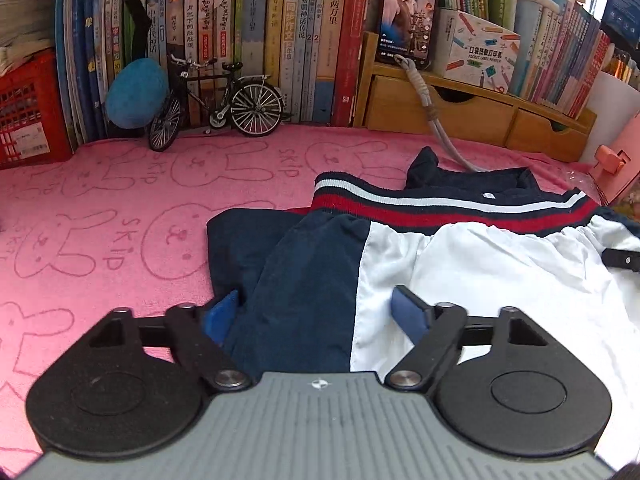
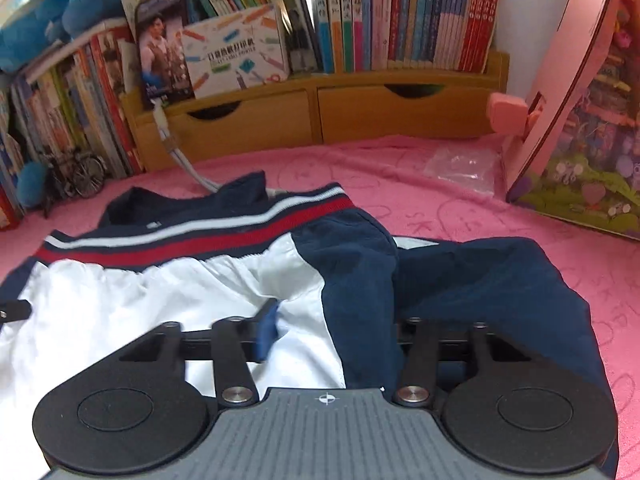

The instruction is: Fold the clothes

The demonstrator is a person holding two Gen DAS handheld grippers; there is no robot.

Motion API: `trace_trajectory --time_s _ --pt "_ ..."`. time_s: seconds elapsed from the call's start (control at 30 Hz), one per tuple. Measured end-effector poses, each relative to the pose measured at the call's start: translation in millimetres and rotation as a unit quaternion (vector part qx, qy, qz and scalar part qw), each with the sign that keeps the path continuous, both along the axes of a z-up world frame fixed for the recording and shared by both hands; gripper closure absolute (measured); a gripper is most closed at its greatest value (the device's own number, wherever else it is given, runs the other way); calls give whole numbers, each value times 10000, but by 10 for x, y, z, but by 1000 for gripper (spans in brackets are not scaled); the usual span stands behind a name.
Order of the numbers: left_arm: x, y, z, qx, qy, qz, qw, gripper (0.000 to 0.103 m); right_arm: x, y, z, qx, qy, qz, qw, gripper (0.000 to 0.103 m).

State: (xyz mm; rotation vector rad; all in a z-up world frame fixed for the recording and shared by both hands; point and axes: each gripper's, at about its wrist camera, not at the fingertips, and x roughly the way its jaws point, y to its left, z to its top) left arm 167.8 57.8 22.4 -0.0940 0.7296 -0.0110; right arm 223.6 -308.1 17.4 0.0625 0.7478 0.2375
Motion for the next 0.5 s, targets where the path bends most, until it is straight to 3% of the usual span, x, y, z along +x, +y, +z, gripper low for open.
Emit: trace_trajectory --time_s 0.03,0.1,0.13,0.27,0.37,0.5 --pt "-39 14 35 17 -77 -67 9999 54 -69 -25 62 144 -98 95 9998 82" --pt "-121 67 117 -107 -245 -265 9993 69 -207 -75 186 432 -293 285 9982 87" --pt "-171 95 161 -187 -331 -360 9986 71 -297 -94 248 554 -363 412 9970 88" --pt "-403 206 346 -457 -687 -672 9943 69 -800 -140 560 1039 -675 975 9875 89" --pt "-549 341 481 -533 -966 -623 9919 64 -1345 -119 743 1347 -729 1829 9711 89" --pt "-614 508 624 -583 -1178 -439 9903 51 -2237 25 683 543 -503 3040 9498 88"
